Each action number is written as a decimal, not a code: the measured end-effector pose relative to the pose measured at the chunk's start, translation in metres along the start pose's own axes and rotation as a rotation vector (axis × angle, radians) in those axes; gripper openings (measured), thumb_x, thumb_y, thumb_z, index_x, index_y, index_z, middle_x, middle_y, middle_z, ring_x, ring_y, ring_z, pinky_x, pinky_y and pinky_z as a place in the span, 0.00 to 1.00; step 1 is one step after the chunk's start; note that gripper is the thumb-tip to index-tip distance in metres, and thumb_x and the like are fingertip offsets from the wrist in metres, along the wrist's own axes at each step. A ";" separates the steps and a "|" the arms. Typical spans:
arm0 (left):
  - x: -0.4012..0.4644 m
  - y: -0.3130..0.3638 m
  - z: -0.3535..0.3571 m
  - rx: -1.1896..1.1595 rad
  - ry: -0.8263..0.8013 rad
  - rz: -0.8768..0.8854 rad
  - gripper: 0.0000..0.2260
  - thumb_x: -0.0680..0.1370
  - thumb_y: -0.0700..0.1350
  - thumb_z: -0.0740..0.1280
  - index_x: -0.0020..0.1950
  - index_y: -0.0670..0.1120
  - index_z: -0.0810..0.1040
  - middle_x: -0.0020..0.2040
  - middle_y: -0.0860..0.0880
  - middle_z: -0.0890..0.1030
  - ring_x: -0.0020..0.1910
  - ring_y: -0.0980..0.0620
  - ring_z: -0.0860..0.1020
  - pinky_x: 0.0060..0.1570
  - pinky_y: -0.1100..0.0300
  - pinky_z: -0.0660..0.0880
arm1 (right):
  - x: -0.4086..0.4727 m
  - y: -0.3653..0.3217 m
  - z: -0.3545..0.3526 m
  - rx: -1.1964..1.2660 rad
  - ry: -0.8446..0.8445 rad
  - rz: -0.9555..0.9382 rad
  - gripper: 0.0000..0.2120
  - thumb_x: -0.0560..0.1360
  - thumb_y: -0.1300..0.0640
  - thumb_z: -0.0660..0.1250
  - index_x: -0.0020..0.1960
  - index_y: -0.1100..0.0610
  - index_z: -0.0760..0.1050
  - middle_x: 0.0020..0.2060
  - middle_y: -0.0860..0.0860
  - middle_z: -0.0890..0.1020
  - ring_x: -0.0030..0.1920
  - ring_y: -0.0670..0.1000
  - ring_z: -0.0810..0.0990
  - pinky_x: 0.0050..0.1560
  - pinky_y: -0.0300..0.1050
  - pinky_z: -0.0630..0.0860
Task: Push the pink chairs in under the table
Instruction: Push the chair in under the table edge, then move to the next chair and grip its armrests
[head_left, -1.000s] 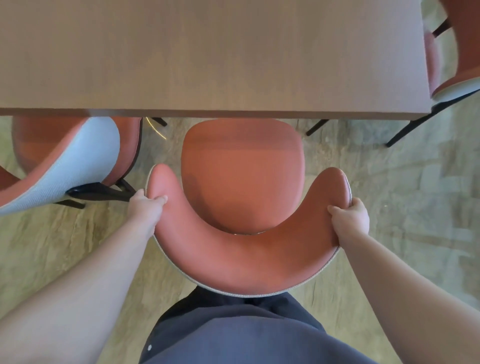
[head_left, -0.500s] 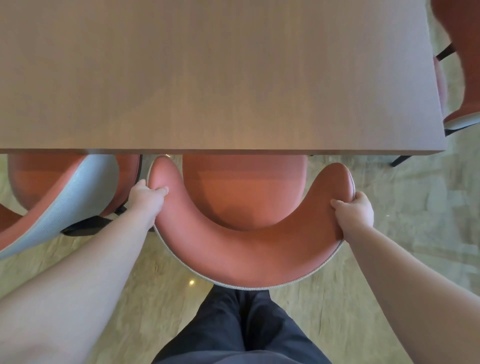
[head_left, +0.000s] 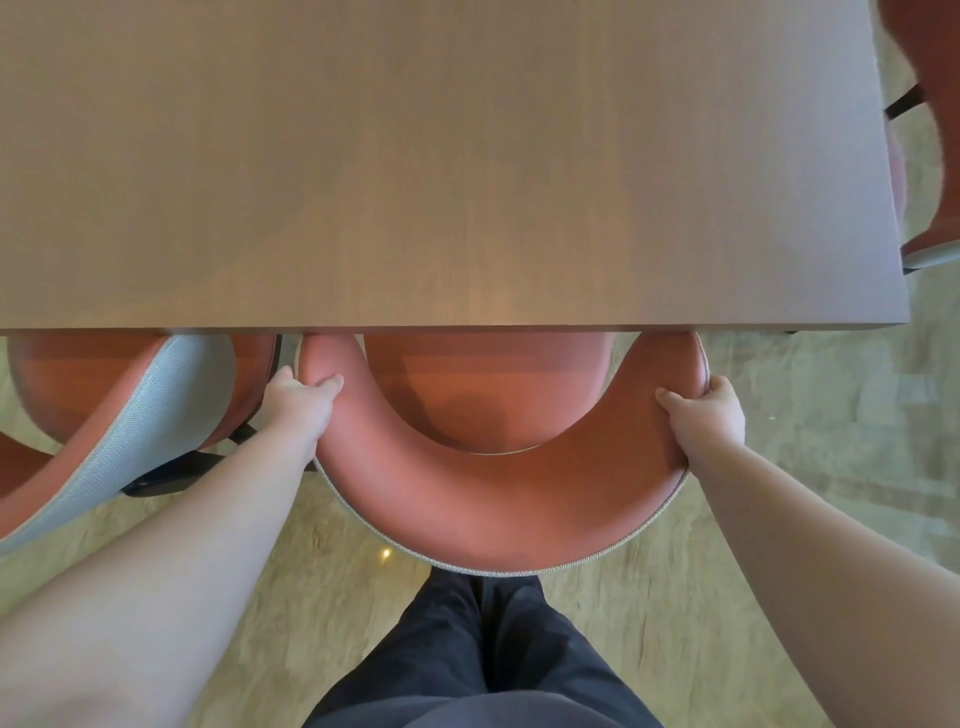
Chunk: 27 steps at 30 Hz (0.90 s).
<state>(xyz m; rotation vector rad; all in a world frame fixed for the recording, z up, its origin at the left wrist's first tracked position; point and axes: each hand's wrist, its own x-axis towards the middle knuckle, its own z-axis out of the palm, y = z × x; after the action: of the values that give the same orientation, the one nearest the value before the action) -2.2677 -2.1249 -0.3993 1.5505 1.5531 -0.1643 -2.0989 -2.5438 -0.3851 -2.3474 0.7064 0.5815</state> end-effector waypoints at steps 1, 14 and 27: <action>-0.002 0.002 0.000 0.009 0.006 -0.002 0.38 0.77 0.50 0.74 0.81 0.42 0.59 0.75 0.42 0.72 0.67 0.40 0.75 0.56 0.53 0.69 | -0.001 -0.001 0.000 0.002 -0.006 0.005 0.19 0.72 0.47 0.74 0.55 0.54 0.72 0.42 0.47 0.79 0.45 0.56 0.79 0.47 0.51 0.76; -0.071 0.010 -0.023 0.016 -0.046 0.064 0.30 0.77 0.43 0.62 0.81 0.55 0.63 0.78 0.49 0.69 0.53 0.51 0.75 0.49 0.55 0.70 | -0.069 -0.020 -0.012 0.054 -0.045 0.010 0.32 0.74 0.62 0.62 0.78 0.56 0.61 0.70 0.56 0.75 0.60 0.59 0.78 0.53 0.50 0.74; -0.193 0.084 -0.031 -0.245 -0.355 0.382 0.13 0.80 0.33 0.58 0.53 0.46 0.80 0.46 0.46 0.87 0.44 0.52 0.86 0.42 0.59 0.81 | -0.185 -0.025 -0.097 0.495 -0.146 -0.154 0.20 0.72 0.63 0.57 0.56 0.43 0.76 0.41 0.43 0.86 0.41 0.50 0.83 0.43 0.46 0.81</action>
<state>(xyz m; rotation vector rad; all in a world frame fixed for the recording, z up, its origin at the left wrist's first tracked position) -2.2499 -2.2287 -0.2139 1.4962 0.9457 -0.0288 -2.2027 -2.5282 -0.2029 -1.8589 0.5248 0.4438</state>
